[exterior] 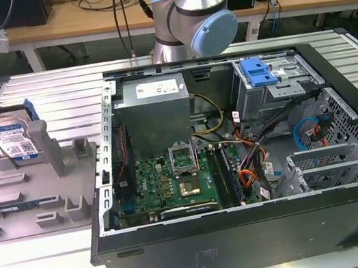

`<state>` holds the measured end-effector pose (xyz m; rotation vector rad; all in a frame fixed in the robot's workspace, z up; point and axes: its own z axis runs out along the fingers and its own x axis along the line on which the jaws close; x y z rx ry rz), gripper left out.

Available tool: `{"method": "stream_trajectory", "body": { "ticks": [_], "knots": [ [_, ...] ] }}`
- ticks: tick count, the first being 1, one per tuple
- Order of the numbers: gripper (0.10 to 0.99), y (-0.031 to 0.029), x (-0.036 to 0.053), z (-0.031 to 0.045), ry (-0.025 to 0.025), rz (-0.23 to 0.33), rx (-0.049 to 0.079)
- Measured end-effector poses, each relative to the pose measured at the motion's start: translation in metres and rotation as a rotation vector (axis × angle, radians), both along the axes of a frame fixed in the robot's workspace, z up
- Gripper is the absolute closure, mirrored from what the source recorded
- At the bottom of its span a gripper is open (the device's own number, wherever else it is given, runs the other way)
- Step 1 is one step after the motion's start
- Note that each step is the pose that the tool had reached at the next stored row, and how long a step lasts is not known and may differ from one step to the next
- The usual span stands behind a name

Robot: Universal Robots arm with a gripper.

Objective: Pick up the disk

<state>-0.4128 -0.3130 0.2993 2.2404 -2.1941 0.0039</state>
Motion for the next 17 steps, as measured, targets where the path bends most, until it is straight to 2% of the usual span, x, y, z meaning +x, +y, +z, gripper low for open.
{"method": "stream_trajectory", "body": {
  "ticks": [12,13,14,17],
  "knots": [
    [0.631,0.0000,0.0003,-0.0019,0.0001,0.000,0.000],
    [0.647,0.0000,0.0003,-0.0019,0.0001,0.000,0.000],
    [0.718,0.0000,0.0003,-0.0019,0.0002,0.000,0.000],
    [0.718,0.0000,0.0003,-0.0023,0.0001,0.000,0.000]
  ]
}}
